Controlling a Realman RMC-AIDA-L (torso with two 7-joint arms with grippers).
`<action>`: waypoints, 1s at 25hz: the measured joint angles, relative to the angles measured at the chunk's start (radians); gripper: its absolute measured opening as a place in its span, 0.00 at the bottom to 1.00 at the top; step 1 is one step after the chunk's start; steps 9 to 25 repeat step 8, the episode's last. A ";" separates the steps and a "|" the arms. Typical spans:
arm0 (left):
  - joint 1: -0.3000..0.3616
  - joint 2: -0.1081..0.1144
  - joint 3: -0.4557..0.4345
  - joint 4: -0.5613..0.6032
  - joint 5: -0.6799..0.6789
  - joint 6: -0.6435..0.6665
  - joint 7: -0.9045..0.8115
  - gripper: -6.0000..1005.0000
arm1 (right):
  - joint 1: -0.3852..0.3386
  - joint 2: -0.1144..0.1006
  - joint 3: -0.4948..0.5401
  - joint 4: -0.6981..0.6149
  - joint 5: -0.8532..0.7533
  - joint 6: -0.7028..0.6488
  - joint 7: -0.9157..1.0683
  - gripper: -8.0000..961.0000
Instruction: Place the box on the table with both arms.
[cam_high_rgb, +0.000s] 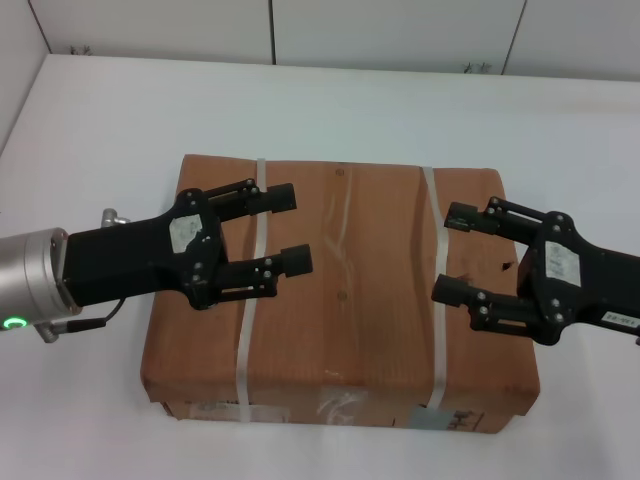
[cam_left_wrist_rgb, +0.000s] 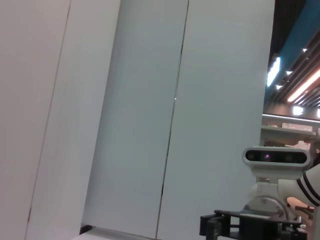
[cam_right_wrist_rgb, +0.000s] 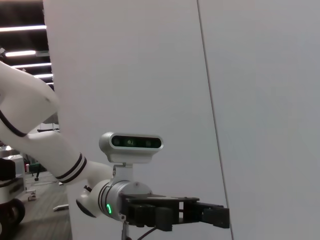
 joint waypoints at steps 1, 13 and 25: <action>0.000 0.000 0.000 0.000 0.000 0.000 0.001 0.77 | 0.001 0.000 0.000 0.001 0.000 0.002 0.000 0.85; 0.001 -0.007 0.000 0.000 -0.001 -0.001 0.007 0.77 | 0.002 0.001 0.000 0.002 0.000 0.006 0.000 0.85; 0.001 -0.007 0.000 0.000 -0.001 -0.001 0.007 0.77 | 0.002 0.001 0.000 0.002 0.000 0.006 0.000 0.85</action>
